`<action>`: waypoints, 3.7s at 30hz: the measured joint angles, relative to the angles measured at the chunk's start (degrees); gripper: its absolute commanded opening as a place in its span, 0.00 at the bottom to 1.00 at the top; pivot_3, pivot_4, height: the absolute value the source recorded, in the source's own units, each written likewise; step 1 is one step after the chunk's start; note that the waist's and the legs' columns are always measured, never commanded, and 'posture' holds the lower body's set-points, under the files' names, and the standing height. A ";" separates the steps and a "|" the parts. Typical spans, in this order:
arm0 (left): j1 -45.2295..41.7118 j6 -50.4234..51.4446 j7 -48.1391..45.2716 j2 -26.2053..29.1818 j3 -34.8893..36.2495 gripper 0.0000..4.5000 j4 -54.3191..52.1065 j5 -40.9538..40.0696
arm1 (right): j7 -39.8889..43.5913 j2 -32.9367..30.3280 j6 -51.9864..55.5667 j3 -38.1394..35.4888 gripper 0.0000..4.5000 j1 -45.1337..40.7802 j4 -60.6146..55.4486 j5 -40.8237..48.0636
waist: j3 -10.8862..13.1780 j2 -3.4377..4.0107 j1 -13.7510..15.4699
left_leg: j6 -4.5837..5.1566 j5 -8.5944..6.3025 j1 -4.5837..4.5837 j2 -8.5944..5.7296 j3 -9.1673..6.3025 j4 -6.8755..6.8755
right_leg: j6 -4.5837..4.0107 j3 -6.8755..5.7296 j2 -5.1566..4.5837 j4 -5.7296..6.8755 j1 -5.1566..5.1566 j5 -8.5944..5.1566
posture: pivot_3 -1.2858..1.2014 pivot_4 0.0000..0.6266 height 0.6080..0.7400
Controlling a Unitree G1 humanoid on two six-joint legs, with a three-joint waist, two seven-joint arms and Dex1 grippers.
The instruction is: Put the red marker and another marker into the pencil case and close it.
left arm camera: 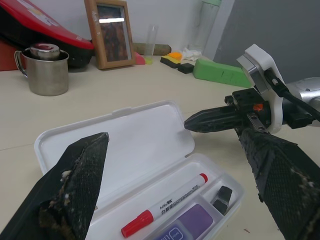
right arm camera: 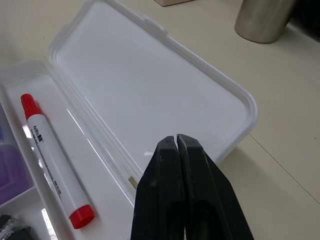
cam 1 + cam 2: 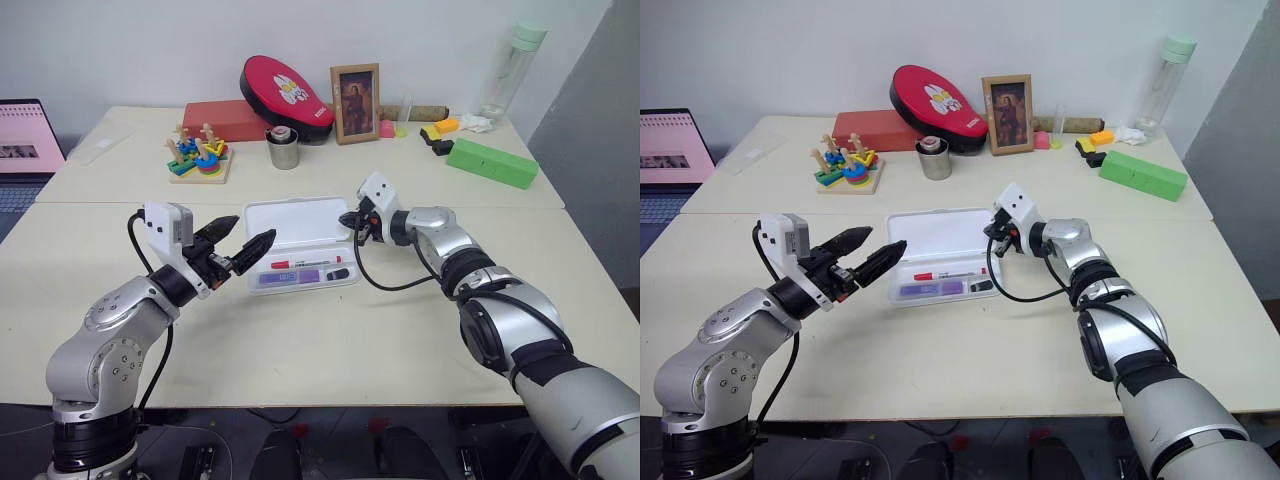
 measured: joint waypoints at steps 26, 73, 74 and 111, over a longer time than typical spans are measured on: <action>1.53 -0.80 -5.07 6.08 4.40 1.00 3.01 -0.05 | 7.38 -0.07 5.90 14.63 0.01 6.06 -13.10 -8.20 | -0.03 -0.05 0.02 | 0.00 0.00 0.08 0.02 0.00 -0.03 | 0.00 0.00 0.01 0.02 0.02 -0.01 | 0.52 0.24 1.00; 0.91 -0.06 -6.28 6.08 4.42 1.00 2.51 -3.42 | -7.53 -2.61 3.05 4.47 0.01 0.91 -1.28 -3.42 | 0.07 -0.05 -0.40 | -0.01 -0.02 0.00 0.02 0.04 -0.07 | -0.09 0.02 0.00 0.03 -0.06 -0.05 | 0.52 0.24 1.00; 1.16 0.22 -6.41 6.08 4.42 1.00 2.31 -3.90 | -7.11 -2.13 3.00 4.17 0.01 0.91 -1.28 -3.26 | 0.07 -0.04 -0.47 | -0.01 -0.02 0.01 0.02 0.03 -0.07 | -0.09 0.01 0.00 0.03 -0.06 -0.05 | 0.52 0.24 1.00; 2.36 2.74 -5.12 8.96 4.46 1.00 -1.13 -8.02 | 23.30 -1.84 -6.12 4.96 0.01 3.00 -12.27 1.39 | 0.06 -0.06 -0.95 | -0.02 -0.02 0.03 0.02 0.03 -0.06 | -0.08 0.01 0.00 0.01 0.00 -0.05 | 0.52 0.24 1.00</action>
